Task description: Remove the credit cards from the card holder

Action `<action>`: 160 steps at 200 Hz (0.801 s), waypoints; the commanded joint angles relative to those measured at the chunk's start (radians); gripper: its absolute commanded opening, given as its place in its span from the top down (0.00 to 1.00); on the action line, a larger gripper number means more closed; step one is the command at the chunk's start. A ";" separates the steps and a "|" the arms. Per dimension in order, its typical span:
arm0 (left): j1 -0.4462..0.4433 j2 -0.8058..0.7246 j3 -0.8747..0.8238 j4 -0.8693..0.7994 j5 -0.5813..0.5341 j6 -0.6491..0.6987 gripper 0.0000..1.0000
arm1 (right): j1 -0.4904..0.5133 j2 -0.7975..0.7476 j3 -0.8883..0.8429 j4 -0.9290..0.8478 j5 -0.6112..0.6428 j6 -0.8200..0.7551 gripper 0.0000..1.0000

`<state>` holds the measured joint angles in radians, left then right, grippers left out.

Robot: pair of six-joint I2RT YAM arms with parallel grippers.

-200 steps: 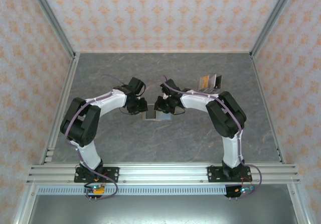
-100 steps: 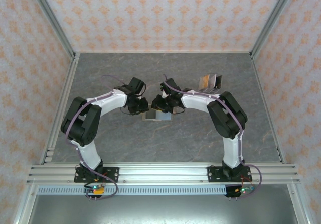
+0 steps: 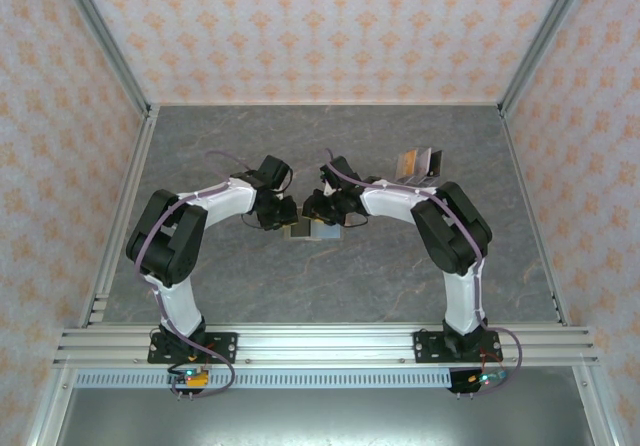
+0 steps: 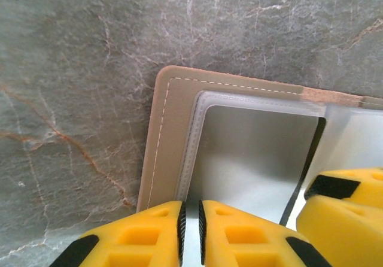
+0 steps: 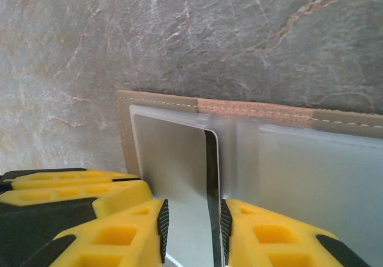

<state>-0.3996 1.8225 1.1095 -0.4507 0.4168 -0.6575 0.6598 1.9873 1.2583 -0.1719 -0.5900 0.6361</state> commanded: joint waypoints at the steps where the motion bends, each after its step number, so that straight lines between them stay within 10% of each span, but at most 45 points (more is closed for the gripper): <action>1: -0.008 0.015 0.015 0.006 0.004 -0.008 0.82 | -0.005 0.020 -0.006 -0.021 0.025 0.010 0.68; 160: -0.017 0.044 0.011 0.000 -0.002 -0.017 0.84 | -0.032 -0.019 -0.080 0.105 -0.050 0.026 0.73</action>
<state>-0.4000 1.8355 1.1103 -0.4286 0.4568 -0.6651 0.6399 2.0018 1.2175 -0.1074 -0.6308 0.6548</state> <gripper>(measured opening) 0.163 0.273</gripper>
